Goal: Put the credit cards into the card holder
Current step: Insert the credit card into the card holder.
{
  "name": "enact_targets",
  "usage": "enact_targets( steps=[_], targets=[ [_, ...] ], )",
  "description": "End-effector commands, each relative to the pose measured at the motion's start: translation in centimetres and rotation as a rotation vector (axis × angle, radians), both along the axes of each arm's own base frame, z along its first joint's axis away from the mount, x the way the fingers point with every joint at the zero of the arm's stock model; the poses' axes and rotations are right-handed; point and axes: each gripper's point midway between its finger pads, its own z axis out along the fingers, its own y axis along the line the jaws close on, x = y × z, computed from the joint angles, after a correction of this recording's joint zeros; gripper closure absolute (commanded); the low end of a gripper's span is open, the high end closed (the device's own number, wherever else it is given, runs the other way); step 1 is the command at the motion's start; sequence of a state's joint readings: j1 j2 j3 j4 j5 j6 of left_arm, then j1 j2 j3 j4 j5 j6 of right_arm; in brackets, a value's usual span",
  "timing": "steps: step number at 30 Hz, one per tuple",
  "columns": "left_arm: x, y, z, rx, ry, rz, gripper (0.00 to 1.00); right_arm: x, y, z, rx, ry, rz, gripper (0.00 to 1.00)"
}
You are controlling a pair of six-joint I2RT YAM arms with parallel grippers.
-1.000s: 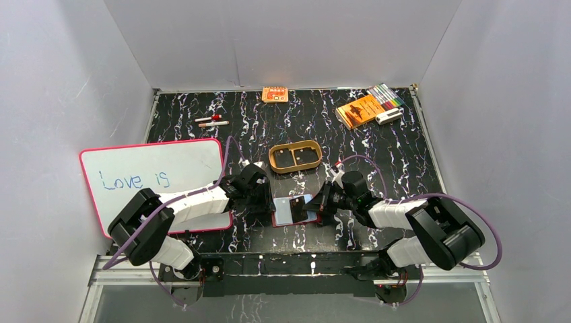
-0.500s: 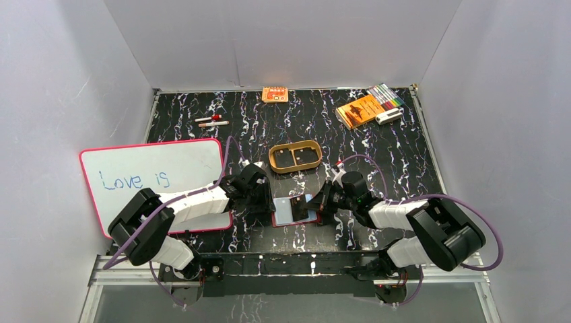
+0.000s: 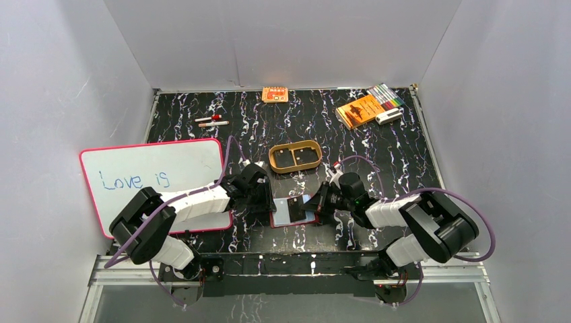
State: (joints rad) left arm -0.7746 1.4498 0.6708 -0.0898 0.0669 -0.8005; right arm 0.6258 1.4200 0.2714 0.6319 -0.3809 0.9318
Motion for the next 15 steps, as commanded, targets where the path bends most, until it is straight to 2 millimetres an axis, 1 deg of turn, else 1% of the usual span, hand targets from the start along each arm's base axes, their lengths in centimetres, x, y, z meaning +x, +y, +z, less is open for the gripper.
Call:
enact_targets(
  steps=[1,12,15],
  targets=[
    [-0.08,0.1,-0.15,0.021,0.013,0.001,0.69,-0.51,0.27,-0.62,-0.007,-0.002,0.016,1.0],
    [-0.27,0.32,-0.46,0.03,0.02,0.0,0.7,-0.77,0.3,-1.24,-0.013,0.021,-0.007,1.0],
    [-0.25,0.53,-0.37,0.038,0.019,0.007,0.7,-0.62,0.04,-1.5,-0.021,0.031,-0.038,1.0]
  ],
)
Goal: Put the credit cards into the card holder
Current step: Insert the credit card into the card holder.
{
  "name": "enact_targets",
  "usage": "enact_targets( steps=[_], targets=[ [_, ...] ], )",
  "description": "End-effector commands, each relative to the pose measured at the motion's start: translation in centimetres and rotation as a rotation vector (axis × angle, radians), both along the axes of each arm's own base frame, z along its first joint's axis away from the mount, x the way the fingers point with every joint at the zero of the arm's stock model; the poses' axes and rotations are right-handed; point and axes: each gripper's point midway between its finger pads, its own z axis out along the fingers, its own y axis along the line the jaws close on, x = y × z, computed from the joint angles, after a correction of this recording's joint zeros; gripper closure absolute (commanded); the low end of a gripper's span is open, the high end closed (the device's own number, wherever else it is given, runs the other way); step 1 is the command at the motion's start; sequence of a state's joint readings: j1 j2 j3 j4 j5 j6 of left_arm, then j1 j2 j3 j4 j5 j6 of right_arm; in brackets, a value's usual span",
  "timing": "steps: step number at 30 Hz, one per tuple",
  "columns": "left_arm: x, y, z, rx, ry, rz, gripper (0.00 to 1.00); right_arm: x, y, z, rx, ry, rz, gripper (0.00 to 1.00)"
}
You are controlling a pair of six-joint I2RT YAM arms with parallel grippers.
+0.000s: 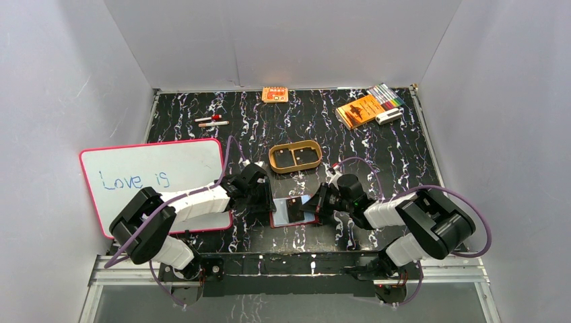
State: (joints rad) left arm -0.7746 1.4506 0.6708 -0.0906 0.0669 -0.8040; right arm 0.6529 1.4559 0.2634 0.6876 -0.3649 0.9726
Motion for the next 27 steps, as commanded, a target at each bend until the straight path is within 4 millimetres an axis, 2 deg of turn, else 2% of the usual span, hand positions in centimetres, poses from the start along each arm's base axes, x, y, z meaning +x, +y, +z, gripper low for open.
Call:
enact_targets(
  steps=[1,9,27],
  targets=[
    [-0.2,0.6,-0.3,0.041,0.014,0.006,0.7,-0.2,-0.7,-1.3,-0.042,0.015,-0.044,1.0],
    [-0.5,1.4,-0.2,0.064,0.011,0.017,0.71,0.0,-1.5,-2.1,-0.093,0.033,-0.086,1.0],
    [-0.6,1.7,0.0,0.069,0.005,0.024,0.71,-0.3,-2.0,-2.6,-0.124,0.053,-0.095,1.0]
  ],
)
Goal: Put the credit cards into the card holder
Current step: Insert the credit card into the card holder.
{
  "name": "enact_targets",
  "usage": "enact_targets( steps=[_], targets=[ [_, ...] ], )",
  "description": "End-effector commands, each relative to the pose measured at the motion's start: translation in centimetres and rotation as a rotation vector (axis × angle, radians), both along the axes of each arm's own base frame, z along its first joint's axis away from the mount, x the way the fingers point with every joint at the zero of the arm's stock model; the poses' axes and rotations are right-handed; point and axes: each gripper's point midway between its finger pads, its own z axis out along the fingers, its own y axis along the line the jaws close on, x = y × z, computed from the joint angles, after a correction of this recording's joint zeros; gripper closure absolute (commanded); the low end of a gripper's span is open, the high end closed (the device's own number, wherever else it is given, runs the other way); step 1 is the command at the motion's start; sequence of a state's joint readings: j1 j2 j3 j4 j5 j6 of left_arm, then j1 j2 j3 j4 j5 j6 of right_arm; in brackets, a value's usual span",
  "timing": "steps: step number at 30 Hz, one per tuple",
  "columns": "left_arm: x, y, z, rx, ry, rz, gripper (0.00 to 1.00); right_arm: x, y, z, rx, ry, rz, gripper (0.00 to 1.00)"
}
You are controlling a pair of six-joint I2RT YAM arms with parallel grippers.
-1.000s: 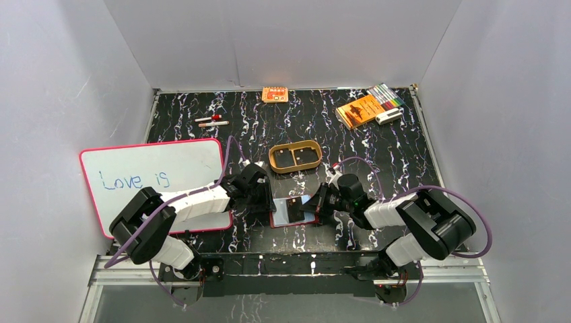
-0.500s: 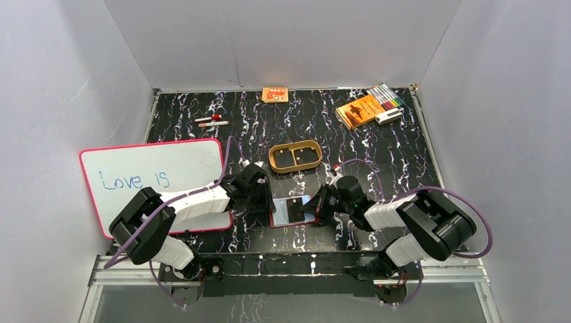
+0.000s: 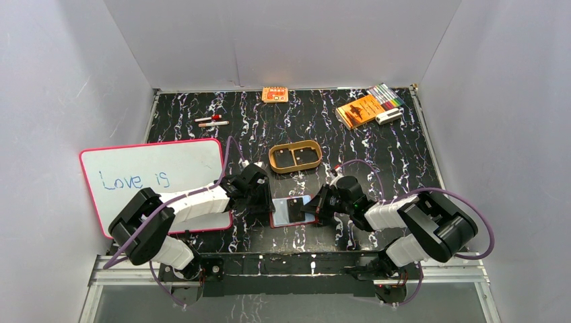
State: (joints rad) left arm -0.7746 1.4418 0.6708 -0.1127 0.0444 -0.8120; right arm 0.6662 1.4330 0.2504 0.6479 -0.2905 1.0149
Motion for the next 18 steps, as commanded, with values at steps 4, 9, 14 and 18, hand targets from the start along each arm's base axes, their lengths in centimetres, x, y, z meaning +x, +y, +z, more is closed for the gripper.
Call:
enact_targets(
  steps=[4,9,14,18],
  targets=[
    [-0.7,1.3,-0.1,0.051,0.01,0.007,0.71,-0.5,-1.5,-1.9,-0.094,0.024,-0.028,1.0],
    [-0.7,1.4,-0.2,0.052,0.011,0.008,0.71,-0.6,-1.3,-2.0,-0.092,0.025,-0.006,1.0],
    [-0.7,1.2,-0.3,0.048,0.012,0.006,0.71,-0.8,-0.4,-2.0,-0.08,0.032,0.033,1.0],
    [-0.7,1.1,-0.2,0.043,0.013,0.003,0.71,-0.9,0.2,-2.0,-0.077,0.032,0.053,1.0]
  ],
)
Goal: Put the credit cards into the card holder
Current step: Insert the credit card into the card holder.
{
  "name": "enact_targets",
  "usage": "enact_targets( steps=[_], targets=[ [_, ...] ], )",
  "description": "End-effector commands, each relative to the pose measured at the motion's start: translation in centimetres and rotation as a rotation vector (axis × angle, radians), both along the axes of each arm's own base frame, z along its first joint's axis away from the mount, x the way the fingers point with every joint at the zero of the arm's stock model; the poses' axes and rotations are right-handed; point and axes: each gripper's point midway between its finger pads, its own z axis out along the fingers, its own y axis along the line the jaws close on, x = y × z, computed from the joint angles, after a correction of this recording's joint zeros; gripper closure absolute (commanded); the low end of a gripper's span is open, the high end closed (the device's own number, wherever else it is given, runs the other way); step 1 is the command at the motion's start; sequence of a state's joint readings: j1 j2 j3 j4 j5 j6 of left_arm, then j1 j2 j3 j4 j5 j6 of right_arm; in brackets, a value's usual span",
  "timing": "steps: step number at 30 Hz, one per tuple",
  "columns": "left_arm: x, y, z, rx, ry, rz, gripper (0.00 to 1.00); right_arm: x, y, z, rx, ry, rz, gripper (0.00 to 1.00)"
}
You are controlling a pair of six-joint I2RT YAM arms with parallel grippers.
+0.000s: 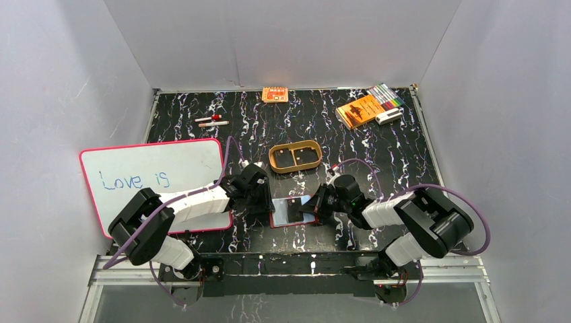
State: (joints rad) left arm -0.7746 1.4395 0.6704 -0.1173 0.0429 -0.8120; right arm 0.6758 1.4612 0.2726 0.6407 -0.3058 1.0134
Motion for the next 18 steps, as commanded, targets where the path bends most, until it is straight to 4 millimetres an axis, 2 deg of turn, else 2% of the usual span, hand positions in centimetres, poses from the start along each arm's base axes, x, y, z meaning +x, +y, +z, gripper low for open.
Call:
enact_targets(
  steps=[1,18],
  targets=[
    [-0.7,1.0,-0.2,0.04,0.012,0.002,0.71,-0.8,-0.2,-1.8,-0.072,0.017,0.033,1.0],
    [-0.8,1.0,-0.4,0.038,0.016,-0.003,0.71,-0.8,1.4,-1.2,-0.02,0.017,0.044,1.0]
  ],
)
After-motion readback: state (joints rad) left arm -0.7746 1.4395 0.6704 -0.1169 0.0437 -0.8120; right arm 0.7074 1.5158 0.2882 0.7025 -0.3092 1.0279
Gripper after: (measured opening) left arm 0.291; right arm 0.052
